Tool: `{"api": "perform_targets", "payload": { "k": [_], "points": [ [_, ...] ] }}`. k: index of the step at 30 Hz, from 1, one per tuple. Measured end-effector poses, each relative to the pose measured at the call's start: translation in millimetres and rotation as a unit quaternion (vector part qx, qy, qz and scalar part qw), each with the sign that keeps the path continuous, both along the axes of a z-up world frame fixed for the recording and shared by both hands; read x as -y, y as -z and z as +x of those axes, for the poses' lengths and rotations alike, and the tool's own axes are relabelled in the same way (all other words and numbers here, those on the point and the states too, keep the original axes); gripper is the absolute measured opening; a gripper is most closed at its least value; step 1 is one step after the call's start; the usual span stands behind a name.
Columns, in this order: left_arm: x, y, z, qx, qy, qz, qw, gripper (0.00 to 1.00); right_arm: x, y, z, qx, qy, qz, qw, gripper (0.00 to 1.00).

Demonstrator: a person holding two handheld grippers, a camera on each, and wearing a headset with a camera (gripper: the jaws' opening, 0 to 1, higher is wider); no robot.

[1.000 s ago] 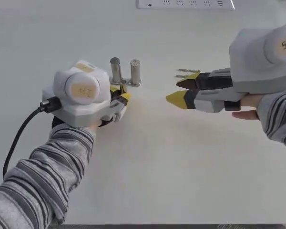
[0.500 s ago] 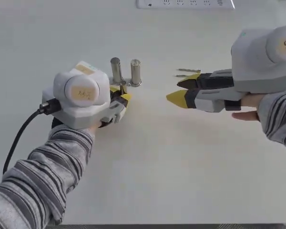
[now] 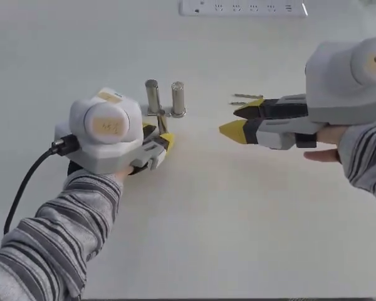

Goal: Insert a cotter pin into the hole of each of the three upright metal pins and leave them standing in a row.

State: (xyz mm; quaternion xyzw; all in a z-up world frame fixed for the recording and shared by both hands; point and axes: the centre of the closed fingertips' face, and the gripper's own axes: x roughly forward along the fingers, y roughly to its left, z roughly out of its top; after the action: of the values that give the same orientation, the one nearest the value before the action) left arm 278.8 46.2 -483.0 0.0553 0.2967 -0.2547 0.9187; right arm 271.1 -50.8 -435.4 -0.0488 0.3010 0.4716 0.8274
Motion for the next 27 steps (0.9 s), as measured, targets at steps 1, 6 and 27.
{"api": "perform_targets", "payload": {
  "k": [1, 6, 27],
  "points": [
    [-1.0, -0.6, -0.7, 0.000, -0.001, -0.001, 1.0000, 0.25, -0.6, -0.9, 0.5, 0.001, 0.001, 0.002, 1.0000, 0.23],
    [-4.8, -8.2, -5.4, 0.007, -0.003, -0.010, 0.9999, 0.35, -7.6, -9.9, 6.1, 0.031, -0.012, 0.001, 0.9995, 0.24],
    [-10.2, -44.3, -32.2, 0.035, -0.015, -0.057, 0.9976, 0.75, -59.1, -11.0, 47.8, 0.082, -0.028, 0.008, 0.9962, 0.28]
  ]
}}
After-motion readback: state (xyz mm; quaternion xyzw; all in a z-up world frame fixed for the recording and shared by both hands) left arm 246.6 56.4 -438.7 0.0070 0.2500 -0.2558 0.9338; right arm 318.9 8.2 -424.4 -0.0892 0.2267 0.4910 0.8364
